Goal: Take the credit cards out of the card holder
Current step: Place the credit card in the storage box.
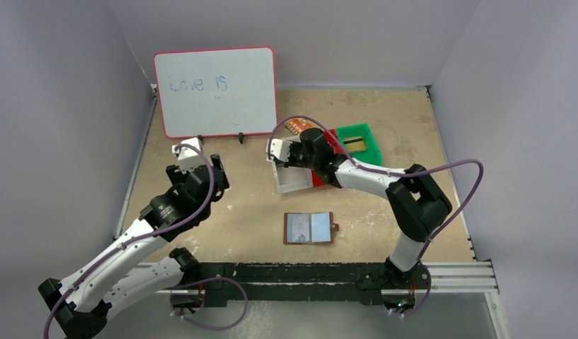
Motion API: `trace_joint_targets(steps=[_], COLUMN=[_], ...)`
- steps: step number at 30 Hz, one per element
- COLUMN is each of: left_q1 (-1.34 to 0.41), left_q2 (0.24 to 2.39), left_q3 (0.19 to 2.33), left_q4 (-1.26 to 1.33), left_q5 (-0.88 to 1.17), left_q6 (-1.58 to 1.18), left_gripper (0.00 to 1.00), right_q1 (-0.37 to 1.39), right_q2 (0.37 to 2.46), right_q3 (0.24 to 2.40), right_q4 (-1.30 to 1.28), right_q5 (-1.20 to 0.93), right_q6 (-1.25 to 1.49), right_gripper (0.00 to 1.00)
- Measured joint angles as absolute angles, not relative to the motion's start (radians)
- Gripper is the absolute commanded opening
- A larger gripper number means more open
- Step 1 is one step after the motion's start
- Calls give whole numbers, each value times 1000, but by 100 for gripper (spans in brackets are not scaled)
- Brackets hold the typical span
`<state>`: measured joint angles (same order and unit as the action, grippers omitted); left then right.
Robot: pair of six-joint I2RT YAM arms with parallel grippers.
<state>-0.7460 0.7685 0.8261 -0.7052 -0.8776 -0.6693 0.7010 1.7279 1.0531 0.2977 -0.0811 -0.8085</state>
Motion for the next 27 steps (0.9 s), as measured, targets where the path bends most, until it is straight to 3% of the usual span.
trace_joint_targets(steps=[12,27], left_q1=[-630,-622], left_q2=[809,786], left_q3=[823,823], left_q4=[-699,-718], left_q5=[-842,-898], left_q6=[-662,-670], left_gripper=[80,80], right_q1=[701,702], right_q2=[1806,1892], right_q3=[1089,1114], right_q4=[298,321], right_q5=[-75,-39], right_q6=[-965,-1057], right_gripper=[0,0])
